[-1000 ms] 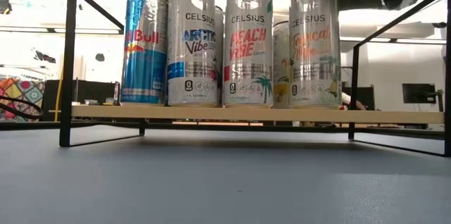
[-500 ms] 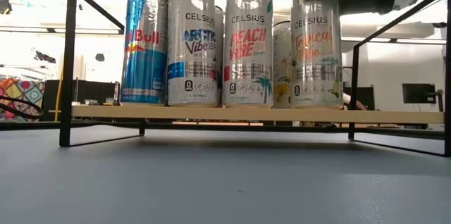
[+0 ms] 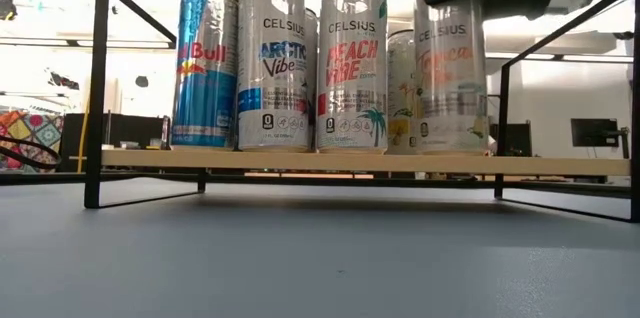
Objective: Place canned beverage on shelf
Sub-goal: Put the top yellow soda can on the shelf aligned with the other yellow soda can
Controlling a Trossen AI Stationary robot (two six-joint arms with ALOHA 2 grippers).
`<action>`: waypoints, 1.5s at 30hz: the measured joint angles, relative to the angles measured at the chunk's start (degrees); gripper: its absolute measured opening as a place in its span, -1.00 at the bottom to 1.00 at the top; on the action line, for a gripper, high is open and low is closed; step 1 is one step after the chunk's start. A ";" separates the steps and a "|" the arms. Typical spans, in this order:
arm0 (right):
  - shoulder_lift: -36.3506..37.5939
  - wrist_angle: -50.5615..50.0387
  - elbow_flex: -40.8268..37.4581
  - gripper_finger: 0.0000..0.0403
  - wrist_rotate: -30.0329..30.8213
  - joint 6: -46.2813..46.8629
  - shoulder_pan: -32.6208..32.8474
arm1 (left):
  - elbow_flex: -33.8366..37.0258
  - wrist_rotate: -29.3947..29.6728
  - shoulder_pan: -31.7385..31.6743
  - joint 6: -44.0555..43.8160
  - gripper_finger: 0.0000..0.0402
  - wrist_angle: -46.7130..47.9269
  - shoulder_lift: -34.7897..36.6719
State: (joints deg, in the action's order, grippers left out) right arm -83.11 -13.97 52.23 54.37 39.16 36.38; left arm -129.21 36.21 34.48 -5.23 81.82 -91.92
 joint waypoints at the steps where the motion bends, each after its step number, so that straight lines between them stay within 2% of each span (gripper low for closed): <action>1: 0.38 -0.35 0.00 0.08 -0.78 -0.79 0.00 | 0.00 0.00 0.00 0.02 0.73 0.02 0.00; 12: 6.00 -1.69 -0.12 0.07 -9.36 -12.26 -2.87 | 0.00 -0.02 0.00 0.36 0.73 -0.02 0.00; 19: 8.74 -1.46 -0.13 0.09 -17.50 -18.26 -5.75 | 0.00 -0.02 0.00 0.50 0.73 0.00 0.00; 26: 13.93 -0.18 -0.31 0.08 -17.59 -22.43 -6.21 | 0.00 -0.02 0.00 0.50 0.73 0.02 0.00; 28: 16.26 3.01 -3.17 0.08 -17.79 -22.64 -6.20 | 0.00 -0.02 0.00 0.50 0.73 0.04 0.00; 31: 20.71 15.66 -11.25 0.08 -21.14 -22.76 -6.21 | 0.00 -0.02 0.00 0.50 0.73 0.04 0.00; 34: 24.82 24.73 -17.76 0.08 -21.53 -22.25 -6.67 | 0.00 -0.02 0.00 0.50 0.73 0.04 0.00; 40: 27.02 26.09 -20.68 0.08 -21.68 -22.28 -9.45 | 0.00 0.06 0.00 1.48 0.73 0.01 0.00; 45: 25.23 26.54 -20.59 0.08 -26.40 -22.76 -12.55 | 0.00 0.28 0.00 1.79 0.73 -0.18 0.00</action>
State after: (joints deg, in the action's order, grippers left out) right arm -57.87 12.56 31.64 27.97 16.40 23.83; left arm -129.21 36.49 34.48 -3.44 81.65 -91.92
